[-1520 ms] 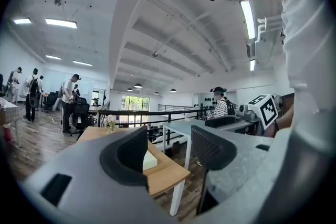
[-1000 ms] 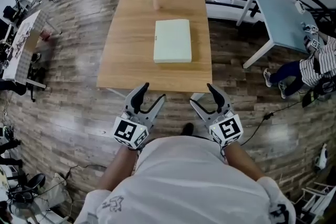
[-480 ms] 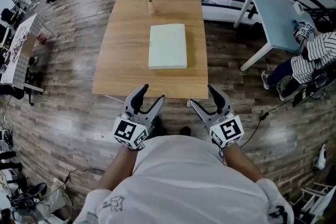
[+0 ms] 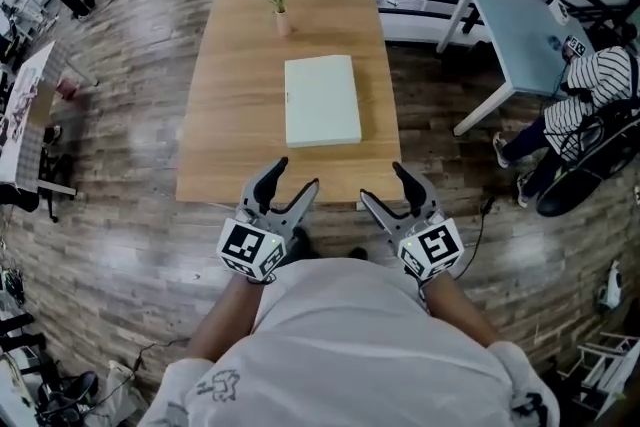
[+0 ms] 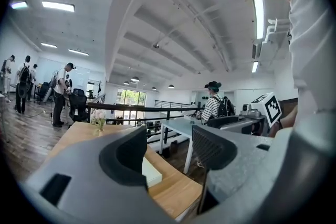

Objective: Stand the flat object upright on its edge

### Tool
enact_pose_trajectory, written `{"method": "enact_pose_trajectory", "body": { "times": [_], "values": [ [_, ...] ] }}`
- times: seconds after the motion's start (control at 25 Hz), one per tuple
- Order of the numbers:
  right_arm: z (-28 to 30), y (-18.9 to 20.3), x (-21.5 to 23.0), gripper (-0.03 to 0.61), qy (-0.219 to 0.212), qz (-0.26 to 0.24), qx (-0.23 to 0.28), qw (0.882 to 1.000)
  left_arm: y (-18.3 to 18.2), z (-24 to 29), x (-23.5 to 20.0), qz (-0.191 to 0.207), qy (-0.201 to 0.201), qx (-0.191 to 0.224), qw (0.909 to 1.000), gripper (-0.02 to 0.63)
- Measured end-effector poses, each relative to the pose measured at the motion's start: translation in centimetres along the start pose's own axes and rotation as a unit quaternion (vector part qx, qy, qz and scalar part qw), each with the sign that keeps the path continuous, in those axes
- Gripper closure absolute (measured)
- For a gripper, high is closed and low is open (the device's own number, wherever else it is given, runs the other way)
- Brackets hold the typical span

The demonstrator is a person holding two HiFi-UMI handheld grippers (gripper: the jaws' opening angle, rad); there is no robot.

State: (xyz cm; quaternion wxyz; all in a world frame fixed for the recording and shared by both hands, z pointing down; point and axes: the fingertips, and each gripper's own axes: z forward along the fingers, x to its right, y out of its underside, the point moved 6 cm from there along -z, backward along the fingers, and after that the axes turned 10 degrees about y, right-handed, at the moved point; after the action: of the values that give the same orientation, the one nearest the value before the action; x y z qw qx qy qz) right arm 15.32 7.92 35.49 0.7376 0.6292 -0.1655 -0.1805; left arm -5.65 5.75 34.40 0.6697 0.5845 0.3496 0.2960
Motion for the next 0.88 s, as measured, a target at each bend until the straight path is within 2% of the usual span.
{"method": "enact_pose_trajectory", "body": {
  "times": [0.2, 0.44, 0.88],
  "values": [
    [4.0, -0.3, -1.6, 0.247, 0.009, 0.001, -0.013, 1.0, 0.1, -0.6, -4.3, -0.013, 0.014, -0.014, 0.9997, 0.354],
    [8.4, -0.7, -4.0, 0.247, 0.029, 0.012, -0.017, 0.999, -0.1, -1.7, -7.8, -0.015, 0.055, -0.024, 0.9981, 0.354],
    [10.8, -0.2, -6.4, 0.247, 0.047, 0.008, -0.039, 0.998, 0.6, -2.6, -10.9, -0.022, 0.092, -0.032, 0.995, 0.354]
  ]
}}
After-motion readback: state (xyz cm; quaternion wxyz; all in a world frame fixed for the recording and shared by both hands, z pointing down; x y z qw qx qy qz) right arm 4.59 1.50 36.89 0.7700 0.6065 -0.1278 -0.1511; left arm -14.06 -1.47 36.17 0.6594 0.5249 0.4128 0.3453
